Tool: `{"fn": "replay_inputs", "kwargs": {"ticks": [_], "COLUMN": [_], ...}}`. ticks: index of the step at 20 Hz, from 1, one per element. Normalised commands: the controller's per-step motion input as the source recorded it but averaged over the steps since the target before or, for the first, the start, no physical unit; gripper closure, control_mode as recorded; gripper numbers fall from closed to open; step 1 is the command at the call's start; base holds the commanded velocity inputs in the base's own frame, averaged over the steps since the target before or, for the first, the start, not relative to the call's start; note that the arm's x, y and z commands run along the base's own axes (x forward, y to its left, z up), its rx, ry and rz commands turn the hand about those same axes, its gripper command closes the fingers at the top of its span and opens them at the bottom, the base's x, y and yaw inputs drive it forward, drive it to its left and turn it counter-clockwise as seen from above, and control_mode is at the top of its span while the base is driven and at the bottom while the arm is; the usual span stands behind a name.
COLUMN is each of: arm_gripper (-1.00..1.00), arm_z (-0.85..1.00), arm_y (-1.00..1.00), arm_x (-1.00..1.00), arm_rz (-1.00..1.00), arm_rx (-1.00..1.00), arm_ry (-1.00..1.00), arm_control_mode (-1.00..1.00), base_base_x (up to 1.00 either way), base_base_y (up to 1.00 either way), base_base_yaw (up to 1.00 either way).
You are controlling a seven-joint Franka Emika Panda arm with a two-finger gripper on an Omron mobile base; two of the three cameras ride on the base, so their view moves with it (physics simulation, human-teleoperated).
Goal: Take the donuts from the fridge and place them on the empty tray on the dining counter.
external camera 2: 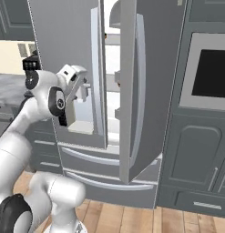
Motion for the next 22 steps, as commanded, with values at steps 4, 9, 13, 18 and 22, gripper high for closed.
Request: {"fn": "replay_inputs", "kwargs": {"ticks": [4,9,13,18,22], "arm_gripper": [-1.0,-1.0,-1.0,-1.0,-1.0], "arm_z": [0.0,0.0,0.0,-0.08,-0.34], "arm_y": [0.0,-0.19,-0.6,-0.89,-1.0], "arm_x": [0.97,0.93,0.82,0.51,-0.18], "arm_rz": [-0.21,-0.31,-0.25,-0.15,-0.12], "arm_rx": [-0.21,-0.26,-0.21,-0.15,-0.05], "arm_ry": [0.18,0.19,0.27,0.24,0.16], "arm_control_mode": [-1.0,-1.0,-1.0,-1.0,-1.0], "base_base_x": [0.0,0.0,0.0,0.0,0.0], "base_base_y": [0.0,0.0,0.0,0.0,0.0], "base_base_yaw": [0.0,0.0,0.0,0.0,0.0]}}
